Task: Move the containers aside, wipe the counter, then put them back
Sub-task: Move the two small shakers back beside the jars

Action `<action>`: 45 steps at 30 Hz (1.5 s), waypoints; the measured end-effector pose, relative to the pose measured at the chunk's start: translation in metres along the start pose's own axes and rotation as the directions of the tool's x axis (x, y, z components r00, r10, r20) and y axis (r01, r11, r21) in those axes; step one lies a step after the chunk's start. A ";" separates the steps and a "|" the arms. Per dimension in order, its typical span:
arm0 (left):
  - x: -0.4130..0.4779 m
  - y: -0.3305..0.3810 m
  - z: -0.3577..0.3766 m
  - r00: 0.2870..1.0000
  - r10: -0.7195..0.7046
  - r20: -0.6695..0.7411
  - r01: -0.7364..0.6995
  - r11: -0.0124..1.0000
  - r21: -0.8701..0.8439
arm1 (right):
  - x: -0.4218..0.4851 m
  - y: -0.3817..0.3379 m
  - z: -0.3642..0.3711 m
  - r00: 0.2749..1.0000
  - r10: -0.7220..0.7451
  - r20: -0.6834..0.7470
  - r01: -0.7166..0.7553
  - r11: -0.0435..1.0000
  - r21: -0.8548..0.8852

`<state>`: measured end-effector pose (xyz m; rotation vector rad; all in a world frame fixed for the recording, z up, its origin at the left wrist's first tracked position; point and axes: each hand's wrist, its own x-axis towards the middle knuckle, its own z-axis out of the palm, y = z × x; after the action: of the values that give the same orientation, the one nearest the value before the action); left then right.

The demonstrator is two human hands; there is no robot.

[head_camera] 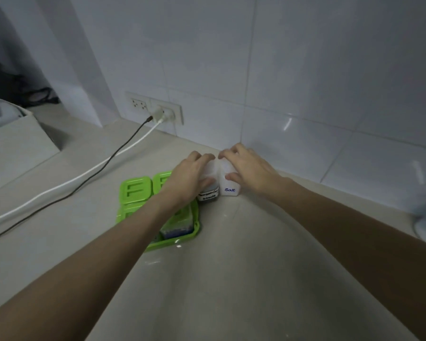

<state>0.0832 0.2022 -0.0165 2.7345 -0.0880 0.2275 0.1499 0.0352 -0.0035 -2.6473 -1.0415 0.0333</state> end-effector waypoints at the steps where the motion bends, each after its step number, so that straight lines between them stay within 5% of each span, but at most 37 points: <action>1: -0.001 0.001 0.000 1.000 0.021 0.005 -0.021 1.000 0.000 | -0.005 0.002 -0.002 1.000 -0.012 0.000 0.012 1.000 -0.006; 9: 0.005 0.069 0.027 0.972 0.197 0.124 -0.180 0.974 -0.138 | -0.100 0.066 -0.039 0.997 0.024 0.078 -0.015 0.994 -0.104; 23: 0.095 0.274 0.130 0.890 0.402 0.215 -0.359 0.909 -0.211 | -0.244 0.231 -0.106 0.881 0.468 -0.067 -0.473 0.868 -0.152; 36: 0.115 0.321 0.170 0.915 0.400 0.052 -0.383 0.901 -0.202 | -0.254 0.256 -0.096 0.880 0.443 -0.173 -0.462 0.882 -0.094; 45: 0.093 0.300 0.151 0.938 0.336 0.087 -0.315 0.928 -0.198 | -0.256 0.245 -0.091 0.862 0.379 -0.338 -0.479 0.826 -0.297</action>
<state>0.1691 -0.1359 -0.0236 2.5350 -0.5729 0.1373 0.1352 -0.3303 -0.0067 -3.0635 -0.3631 -0.4572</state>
